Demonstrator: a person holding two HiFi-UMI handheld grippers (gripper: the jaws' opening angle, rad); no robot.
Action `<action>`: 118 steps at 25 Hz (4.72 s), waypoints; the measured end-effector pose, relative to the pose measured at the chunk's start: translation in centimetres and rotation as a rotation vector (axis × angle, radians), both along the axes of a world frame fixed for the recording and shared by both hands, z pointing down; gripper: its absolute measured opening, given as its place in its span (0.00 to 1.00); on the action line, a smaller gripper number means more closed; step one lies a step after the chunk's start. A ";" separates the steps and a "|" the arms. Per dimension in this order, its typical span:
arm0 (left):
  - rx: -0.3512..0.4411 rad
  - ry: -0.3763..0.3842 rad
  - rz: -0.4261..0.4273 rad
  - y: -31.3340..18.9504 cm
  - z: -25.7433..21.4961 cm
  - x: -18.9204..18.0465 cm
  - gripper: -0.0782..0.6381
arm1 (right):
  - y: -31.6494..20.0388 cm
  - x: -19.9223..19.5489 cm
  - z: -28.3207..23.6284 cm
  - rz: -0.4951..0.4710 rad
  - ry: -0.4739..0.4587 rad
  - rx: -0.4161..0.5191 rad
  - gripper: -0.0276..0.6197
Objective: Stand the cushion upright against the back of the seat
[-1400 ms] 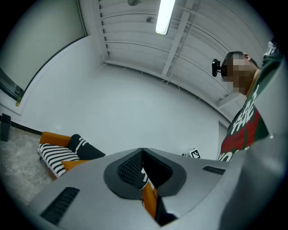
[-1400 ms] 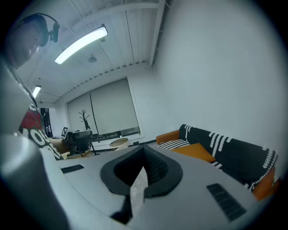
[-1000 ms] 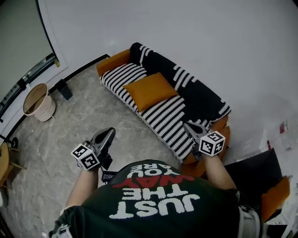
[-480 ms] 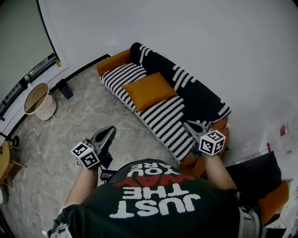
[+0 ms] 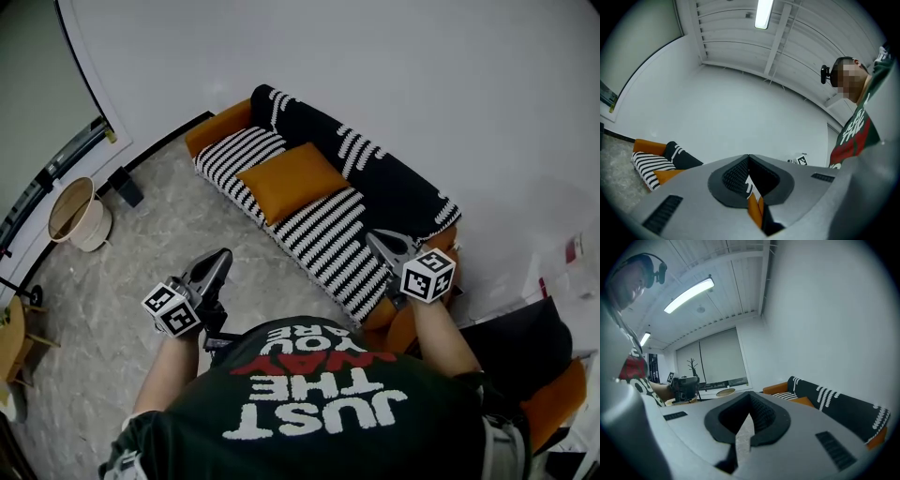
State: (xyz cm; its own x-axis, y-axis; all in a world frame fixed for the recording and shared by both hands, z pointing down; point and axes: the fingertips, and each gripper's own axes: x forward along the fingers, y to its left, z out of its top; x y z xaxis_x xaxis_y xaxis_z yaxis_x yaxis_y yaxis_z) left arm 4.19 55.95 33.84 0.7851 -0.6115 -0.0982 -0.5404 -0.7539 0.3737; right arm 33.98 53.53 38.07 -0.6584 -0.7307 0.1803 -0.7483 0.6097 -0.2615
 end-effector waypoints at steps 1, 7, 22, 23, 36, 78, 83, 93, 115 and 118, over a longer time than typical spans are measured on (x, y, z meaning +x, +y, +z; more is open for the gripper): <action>0.002 0.002 0.001 -0.2 -0.1 0.2 0.12 | -0.2 0.1 0.0 -0.004 0.003 0.001 0.08; -0.005 -0.001 0.014 -2.3 0.2 0.4 0.12 | -1.6 0.2 1.2 -0.002 0.001 -0.020 0.08; -0.051 0.070 0.119 -25.3 4.7 -7.7 0.12 | -21.5 -7.7 5.0 0.095 0.085 -0.121 0.08; -0.055 0.068 0.131 -27.6 4.7 -8.4 0.13 | -23.5 -8.4 5.2 0.102 0.091 -0.136 0.08; -0.201 0.062 0.176 -48.4 4.0 -15.0 0.12 | -43.7 -10.5 7.5 0.204 0.201 -0.401 0.08; -0.643 -0.083 0.255 -53.2 36.6 6.5 0.13 | -48.8 0.9 56.5 0.527 -0.854 -1.091 0.76; -0.689 -0.034 0.264 -52.0 35.3 8.0 0.13 | -50.6 0.8 54.7 0.518 -0.921 -1.077 0.81; -0.730 0.022 0.250 -52.3 33.8 5.4 0.13 | -54.3 -1.2 53.4 0.429 -0.948 -1.098 0.71; -0.547 0.059 0.044 -56.2 22.2 -5.3 0.13 | -65.0 -8.7 31.8 0.056 -0.458 -0.751 0.23; -0.479 0.070 0.015 -55.7 20.4 -6.1 0.13 | -65.3 -9.2 28.6 -0.001 -0.426 -0.684 0.23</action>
State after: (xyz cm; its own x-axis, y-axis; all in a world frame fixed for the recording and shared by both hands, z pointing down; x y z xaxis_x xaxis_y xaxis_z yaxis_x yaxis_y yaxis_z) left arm -1.89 0.29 54.20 0.7955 -0.5898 0.1390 -0.4925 -0.4957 0.7154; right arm 24.77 -11.80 66.63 -0.7719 -0.5489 0.3209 -0.4999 0.2120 -0.8398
